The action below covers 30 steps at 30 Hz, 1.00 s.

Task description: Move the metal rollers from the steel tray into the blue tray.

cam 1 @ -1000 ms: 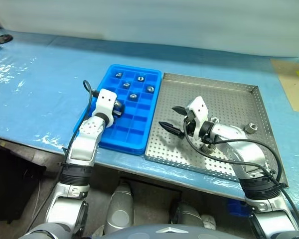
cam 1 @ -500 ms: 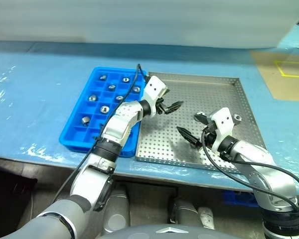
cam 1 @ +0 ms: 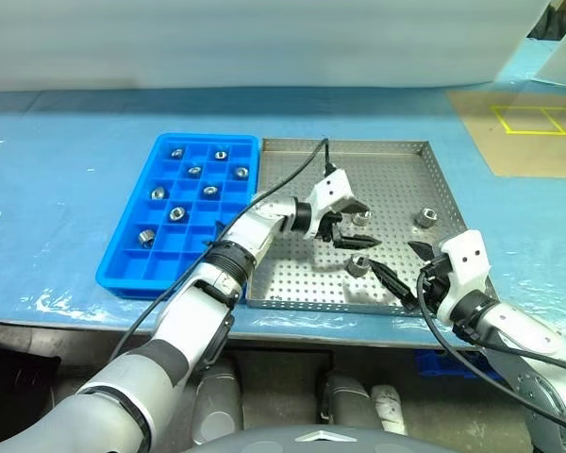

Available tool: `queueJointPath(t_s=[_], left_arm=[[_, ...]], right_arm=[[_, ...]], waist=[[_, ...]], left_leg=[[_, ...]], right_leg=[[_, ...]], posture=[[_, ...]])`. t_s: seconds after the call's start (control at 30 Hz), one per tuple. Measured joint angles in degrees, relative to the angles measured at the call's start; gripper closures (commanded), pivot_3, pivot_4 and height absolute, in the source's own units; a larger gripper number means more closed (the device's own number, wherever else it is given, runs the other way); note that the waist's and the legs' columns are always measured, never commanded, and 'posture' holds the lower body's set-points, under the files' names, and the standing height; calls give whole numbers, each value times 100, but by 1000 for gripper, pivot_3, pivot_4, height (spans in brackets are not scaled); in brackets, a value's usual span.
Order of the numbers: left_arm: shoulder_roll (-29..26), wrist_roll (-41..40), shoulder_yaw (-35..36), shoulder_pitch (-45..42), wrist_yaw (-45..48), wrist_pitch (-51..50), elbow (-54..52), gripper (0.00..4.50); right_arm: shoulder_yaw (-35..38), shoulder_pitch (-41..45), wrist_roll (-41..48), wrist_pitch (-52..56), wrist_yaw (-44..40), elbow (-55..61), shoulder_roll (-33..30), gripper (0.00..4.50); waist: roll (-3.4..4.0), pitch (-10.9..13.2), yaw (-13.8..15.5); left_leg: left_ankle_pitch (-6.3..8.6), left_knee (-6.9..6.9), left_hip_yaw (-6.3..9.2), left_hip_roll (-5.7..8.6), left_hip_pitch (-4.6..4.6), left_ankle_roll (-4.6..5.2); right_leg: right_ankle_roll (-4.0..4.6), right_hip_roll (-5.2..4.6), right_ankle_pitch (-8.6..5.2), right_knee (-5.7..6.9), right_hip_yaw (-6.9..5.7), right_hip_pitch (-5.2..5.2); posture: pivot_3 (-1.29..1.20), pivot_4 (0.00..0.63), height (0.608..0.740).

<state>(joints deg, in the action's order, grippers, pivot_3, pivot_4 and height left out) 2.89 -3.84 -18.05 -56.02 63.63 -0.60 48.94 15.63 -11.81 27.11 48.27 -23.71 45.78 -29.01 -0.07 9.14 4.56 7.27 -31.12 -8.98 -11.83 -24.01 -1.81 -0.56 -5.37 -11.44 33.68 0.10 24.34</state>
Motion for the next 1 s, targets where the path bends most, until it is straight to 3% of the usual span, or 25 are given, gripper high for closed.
queueJointPath(t_s=[0.53,0.63,0.8,1.0], left_arm=[[182,1007,-619,-86,264,315,682,504],[237,1149,-649,-86,162,192,757,1107],[322,1167,-623,-85,163,8,739,2788],[378,1144,-528,-56,-82,-97,718,2783]], right_arm=[[2,-89,51,29,43,7,-49,0],[1,-79,51,21,49,7,-49,0],[-7,-34,50,-24,102,7,-49,0],[-64,42,49,-40,147,5,-48,0]], waist=[[3,-2,-64],[3,-2,-64],[4,-2,-63],[4,-2,-64]], left_leg=[[3,-2,-1,1,6,6],[4,-2,-2,1,6,6],[4,-2,-2,1,7,7],[4,-2,-2,1,8,8]], right_leg=[[6,-4,3,-1,0,-6],[6,-4,3,-1,0,-6],[7,-4,4,-1,0,-8],[8,-4,4,-1,0,-8]], posture=[[-227,150,740],[-227,150,740],[-220,150,740],[-198,150,740]])
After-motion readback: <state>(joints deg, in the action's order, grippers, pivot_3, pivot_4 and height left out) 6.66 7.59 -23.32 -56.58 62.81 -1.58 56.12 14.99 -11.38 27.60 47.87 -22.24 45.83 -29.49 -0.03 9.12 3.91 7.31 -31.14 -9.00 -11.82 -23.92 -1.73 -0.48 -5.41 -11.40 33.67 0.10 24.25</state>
